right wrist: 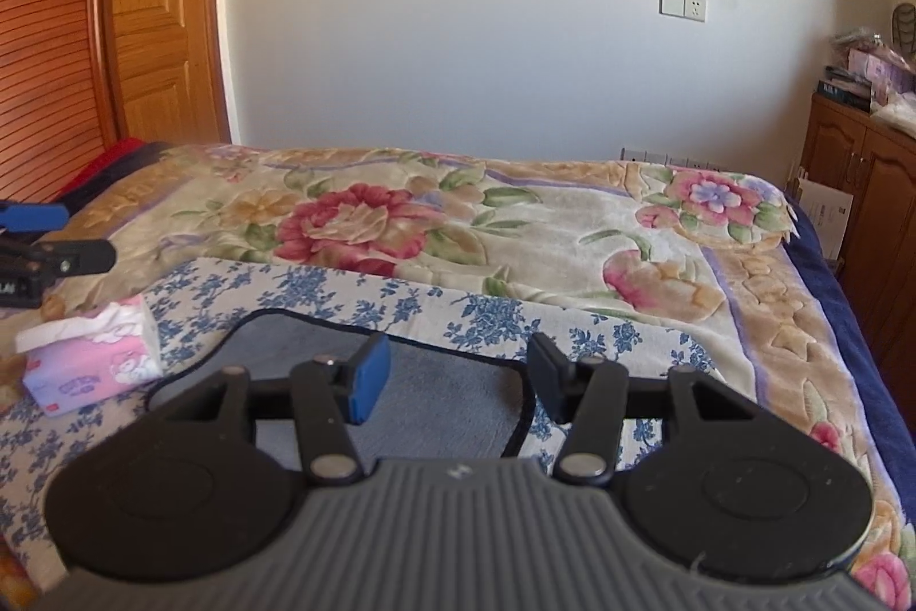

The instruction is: Fold towel

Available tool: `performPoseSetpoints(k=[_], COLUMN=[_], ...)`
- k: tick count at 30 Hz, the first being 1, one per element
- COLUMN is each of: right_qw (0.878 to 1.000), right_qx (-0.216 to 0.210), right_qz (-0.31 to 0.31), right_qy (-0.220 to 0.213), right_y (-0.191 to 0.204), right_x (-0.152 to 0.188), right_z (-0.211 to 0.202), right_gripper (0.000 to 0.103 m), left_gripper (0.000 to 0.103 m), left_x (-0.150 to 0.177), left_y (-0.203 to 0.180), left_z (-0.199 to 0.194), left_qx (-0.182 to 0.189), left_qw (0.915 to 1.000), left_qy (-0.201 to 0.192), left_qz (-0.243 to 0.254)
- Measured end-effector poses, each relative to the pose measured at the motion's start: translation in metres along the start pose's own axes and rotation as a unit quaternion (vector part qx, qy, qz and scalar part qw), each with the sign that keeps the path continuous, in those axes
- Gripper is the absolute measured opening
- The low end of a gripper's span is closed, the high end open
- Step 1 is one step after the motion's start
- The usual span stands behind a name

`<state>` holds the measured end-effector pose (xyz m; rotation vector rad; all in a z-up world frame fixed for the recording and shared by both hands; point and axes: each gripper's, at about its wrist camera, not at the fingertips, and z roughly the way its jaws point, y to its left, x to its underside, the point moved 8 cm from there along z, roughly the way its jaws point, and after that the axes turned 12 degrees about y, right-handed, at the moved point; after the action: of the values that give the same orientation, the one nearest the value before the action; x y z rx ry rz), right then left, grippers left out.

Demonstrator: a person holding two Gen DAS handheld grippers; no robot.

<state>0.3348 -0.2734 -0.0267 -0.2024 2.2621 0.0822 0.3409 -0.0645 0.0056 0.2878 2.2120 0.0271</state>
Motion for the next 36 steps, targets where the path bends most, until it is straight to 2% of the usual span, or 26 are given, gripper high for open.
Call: performPoseSetpoints(k=[21,33,36], right_qw=[1.0,1.0,1.0], right_qx=[-0.001,0.009,0.01], right_qz=[0.0,0.005,0.011], right_qy=[-0.014,-0.017,-0.021], right_y=[0.027,0.032,0.033], right_x=[0.02,0.032,0.037], right_z=[-0.066,-0.098,-0.106], right_gripper=[0.057,0.058,0.064], left_gripper=[0.088,0.096,0.1], left_x=[0.019,0.03,0.031], left_y=[0.012,0.008,0.008], left_z=[-0.091,-0.133,-0.147], left_qx=[0.001,0.006,0.006], left_qw=[0.9998,0.9994,0.9991], left_qy=[-0.014,-0.025,-0.031], left_qz=[-0.017,-0.024,-0.027])
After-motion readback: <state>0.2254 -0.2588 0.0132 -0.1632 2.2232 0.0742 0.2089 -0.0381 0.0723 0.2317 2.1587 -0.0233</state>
